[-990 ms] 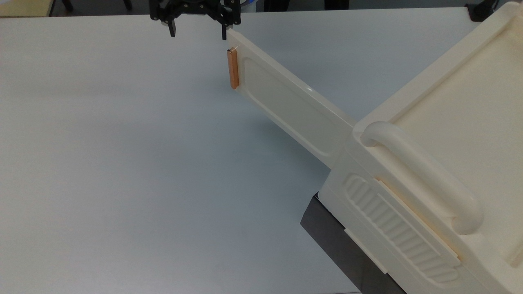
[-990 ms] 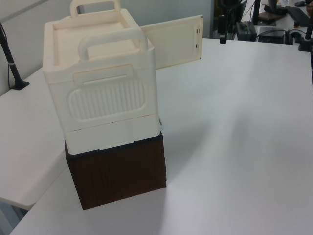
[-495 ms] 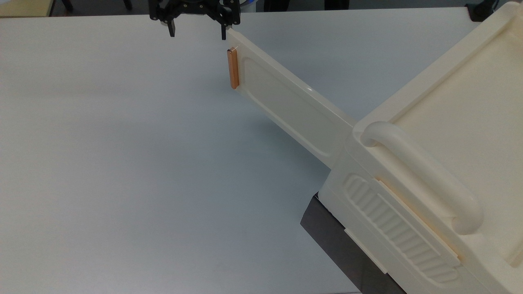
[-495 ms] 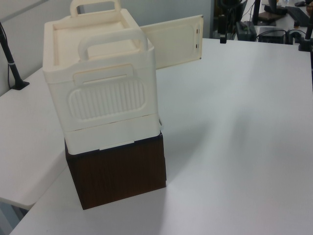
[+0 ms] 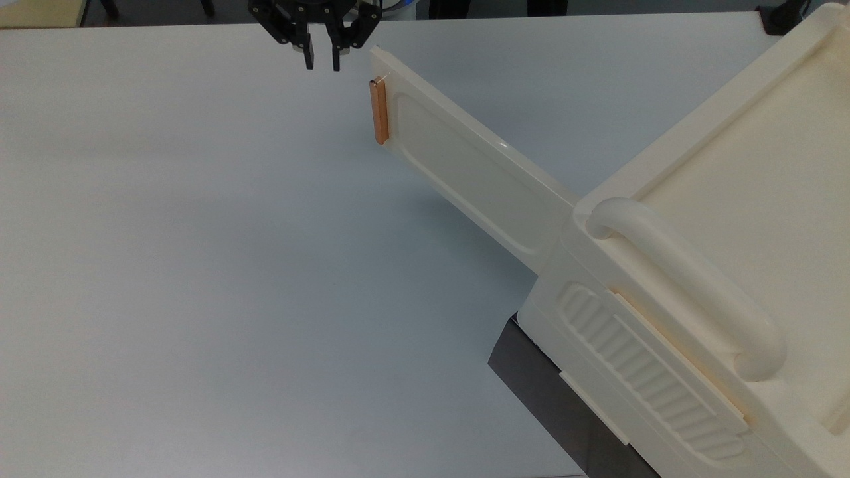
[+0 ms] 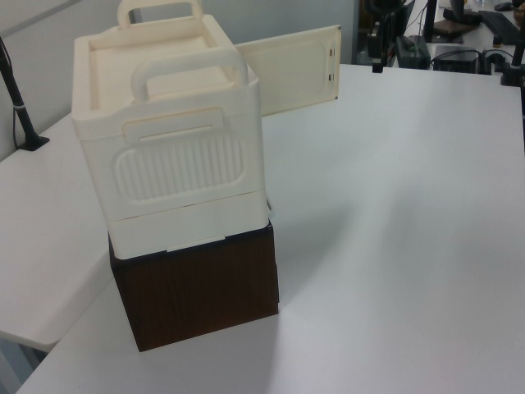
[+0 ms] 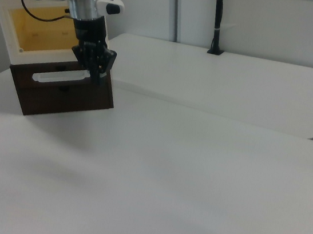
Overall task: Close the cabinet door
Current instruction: 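Move the gripper down and toward the outer edge of the open door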
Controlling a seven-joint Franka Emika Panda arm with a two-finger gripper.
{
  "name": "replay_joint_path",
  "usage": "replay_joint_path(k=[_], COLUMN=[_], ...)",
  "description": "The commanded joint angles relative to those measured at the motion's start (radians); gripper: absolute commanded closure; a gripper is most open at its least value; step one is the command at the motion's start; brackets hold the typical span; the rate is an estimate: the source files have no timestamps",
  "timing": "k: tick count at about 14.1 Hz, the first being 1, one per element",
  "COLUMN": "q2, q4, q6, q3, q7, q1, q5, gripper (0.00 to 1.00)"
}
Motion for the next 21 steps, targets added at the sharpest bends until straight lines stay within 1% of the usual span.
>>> replay_joint_path(k=[1,6,8,12,17,19,21], q2=[-0.024,-0.025,-0.027,-0.018,0.002,0.013,0.015], q4=[-0.022,-0.018,-0.013,0.028,0.030,0.030,0.030], q6=[-0.013,-0.016,-0.015,0.007,0.213,0.336,0.465], q3=[0.002,-0.001,-0.001,-0.003,-0.003,-0.003,-0.003], q7=[0.005,0.005,0.002,0.003,0.014,0.015,0.020], q1=[-0.002,-0.006,-0.026,-0.057,-0.072,-0.082,-0.080], q5=[-0.015,-0.015,-0.013,-0.004,0.010,0.082,0.175], gripper=[1.00,1.00,1.00,1.00,1.00,1.00,1.00])
